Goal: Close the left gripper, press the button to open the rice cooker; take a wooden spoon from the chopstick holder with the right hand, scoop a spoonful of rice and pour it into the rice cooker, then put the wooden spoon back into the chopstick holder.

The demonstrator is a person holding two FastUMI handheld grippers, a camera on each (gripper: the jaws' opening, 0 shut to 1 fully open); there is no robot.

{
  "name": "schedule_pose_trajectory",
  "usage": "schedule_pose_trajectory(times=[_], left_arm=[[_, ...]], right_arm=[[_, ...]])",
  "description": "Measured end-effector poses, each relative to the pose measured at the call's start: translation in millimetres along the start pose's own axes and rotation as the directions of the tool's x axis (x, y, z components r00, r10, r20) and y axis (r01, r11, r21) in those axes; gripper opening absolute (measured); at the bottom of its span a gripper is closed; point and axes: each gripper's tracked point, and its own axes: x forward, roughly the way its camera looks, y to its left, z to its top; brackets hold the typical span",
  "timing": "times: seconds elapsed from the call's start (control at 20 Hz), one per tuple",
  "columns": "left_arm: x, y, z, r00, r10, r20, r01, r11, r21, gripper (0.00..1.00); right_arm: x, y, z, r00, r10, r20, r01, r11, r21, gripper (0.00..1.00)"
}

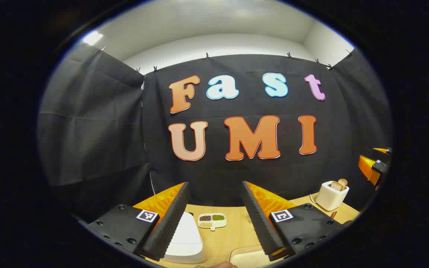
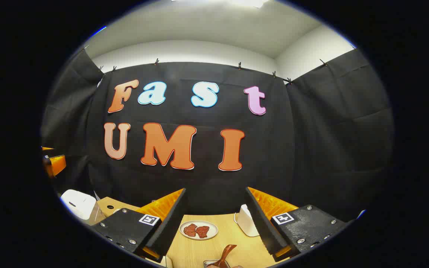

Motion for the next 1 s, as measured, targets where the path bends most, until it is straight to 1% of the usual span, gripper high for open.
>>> schedule_pose_trajectory(times=[0.05, 0.1, 0.2, 0.25, 0.3, 0.35, 0.55, 0.6, 0.65, 0.75, 1.0], left_arm=[[-1.7, -0.2, 0.4, 1.0, -0.002, 0.001, 0.002, 1.0, 0.0, 0.95], [-3.2, 0.5, 1.5, 1.0, -0.004, 0.005, 0.004, 1.0, 0.0, 0.96], [-5.0, 2.9, 3.4, 1.0, -0.003, 0.014, 0.003, 1.0, 0.001, 0.96], [-5.5, 4.4, 3.9, 1.0, -0.002, 0.015, 0.002, 1.0, 0.0, 0.96], [-5.2, 4.9, 3.4, 1.0, -0.001, 0.015, 0.001, 1.0, -0.002, 0.95], [-6.3, 5.1, 1.8, 1.0, -0.002, 0.012, 0.002, 1.0, -0.001, 0.95], [-4.7, 3.7, 4.7, 1.0, -0.018, 0.016, 0.018, 1.0, 0.009, 0.95], [-2.8, 4.6, 5.2, 1.0, -0.025, 0.012, 0.025, 1.0, 0.002, 0.95], [-1.7, 2.8, 4.0, 0.999, -0.035, 0.003, 0.035, 0.999, -0.009, 0.96], [4.2, 9.1, 6.7, 1.0, -0.031, -0.003, 0.031, 0.999, -0.019, 0.94], [14.6, 14.6, 16.2, 0.999, -0.038, 0.019, 0.038, 0.999, 0.021, 0.95]], right_arm=[[-0.7, 3.4, 1.1, 1.0, 0.007, 0.002, -0.007, 1.0, -0.005, 0.97], [-2.4, 5.0, 2.6, 1.0, 0.013, 0.007, -0.013, 1.0, -0.007, 0.94], [-3.9, 8.3, 6.7, 1.0, 0.02, 0.016, -0.02, 1.0, -0.01, 0.94], [-4.7, 10.3, 6.2, 1.0, 0.025, 0.016, -0.025, 1.0, -0.01, 0.97], [-4.5, 11.7, 6.0, 1.0, 0.026, 0.015, -0.026, 1.0, -0.01, 0.94], [-5.4, 11.5, 5.5, 1.0, 0.027, 0.013, -0.027, 1.0, -0.01, 0.94], [-7.2, 5.4, 5.6, 1.0, 0.013, 0.009, -0.013, 1.0, -0.015, 0.94], [-7.9, 4.1, 6.3, 1.0, 0.011, 0.008, -0.011, 1.0, -0.013, 0.97], [-9.3, 1.4, 6.9, 1.0, 0.008, 0.01, -0.008, 1.0, -0.012, 0.94], [-10.1, 0.8, 7.8, 1.0, 0.006, 0.005, -0.006, 1.0, -0.007, 0.94], [-12.4, -4.4, 14.1, 1.0, -0.008, 0.014, 0.008, 0.999, -0.031, 0.94]])
